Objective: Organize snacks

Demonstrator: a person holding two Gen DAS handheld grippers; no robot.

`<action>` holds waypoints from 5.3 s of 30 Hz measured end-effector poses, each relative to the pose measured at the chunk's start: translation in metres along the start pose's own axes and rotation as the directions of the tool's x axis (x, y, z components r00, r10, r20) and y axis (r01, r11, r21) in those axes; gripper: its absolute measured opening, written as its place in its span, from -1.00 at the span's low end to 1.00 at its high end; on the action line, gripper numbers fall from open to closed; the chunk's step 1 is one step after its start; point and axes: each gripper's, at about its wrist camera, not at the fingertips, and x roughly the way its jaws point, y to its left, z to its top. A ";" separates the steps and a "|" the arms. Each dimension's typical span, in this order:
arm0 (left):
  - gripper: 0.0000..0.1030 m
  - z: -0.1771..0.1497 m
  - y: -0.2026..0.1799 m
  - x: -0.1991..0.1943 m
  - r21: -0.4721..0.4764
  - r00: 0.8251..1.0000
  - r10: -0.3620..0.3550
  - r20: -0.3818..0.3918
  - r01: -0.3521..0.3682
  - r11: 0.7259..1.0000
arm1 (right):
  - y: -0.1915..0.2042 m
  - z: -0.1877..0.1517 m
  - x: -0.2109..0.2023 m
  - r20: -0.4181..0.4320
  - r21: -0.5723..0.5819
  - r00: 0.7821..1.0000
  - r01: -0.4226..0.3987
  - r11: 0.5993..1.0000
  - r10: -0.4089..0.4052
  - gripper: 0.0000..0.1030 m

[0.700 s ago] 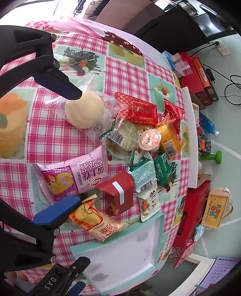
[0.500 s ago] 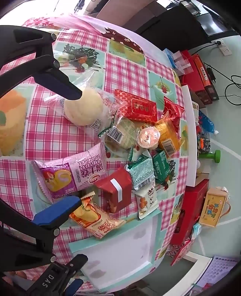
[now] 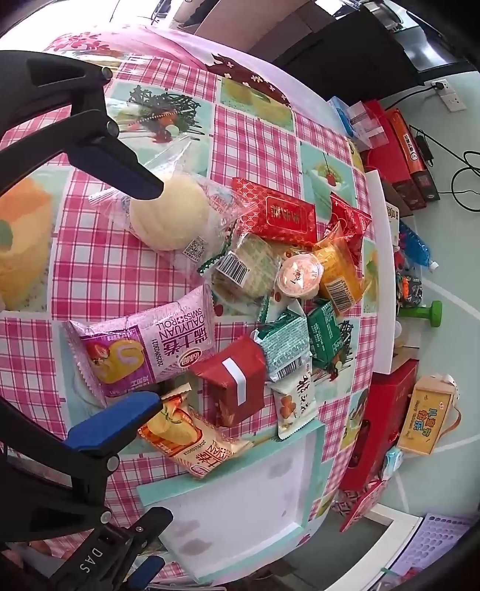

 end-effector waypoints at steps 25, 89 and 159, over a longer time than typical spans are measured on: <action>1.00 0.000 0.004 0.004 -0.014 1.000 0.006 -0.019 -0.006 1.000 | 0.000 -0.001 0.000 -0.001 -0.002 1.000 0.000 1.000 0.000 1.00; 1.00 0.003 0.032 0.003 -0.183 0.999 -0.012 -0.052 0.002 0.983 | 0.026 0.001 -0.008 0.032 -0.032 0.987 -0.156 0.987 0.157 1.00; -0.17 0.009 0.006 0.051 -0.250 0.960 -0.204 -0.190 0.153 0.956 | 0.081 0.005 0.048 -0.168 -0.107 0.970 -0.193 0.975 0.174 -0.25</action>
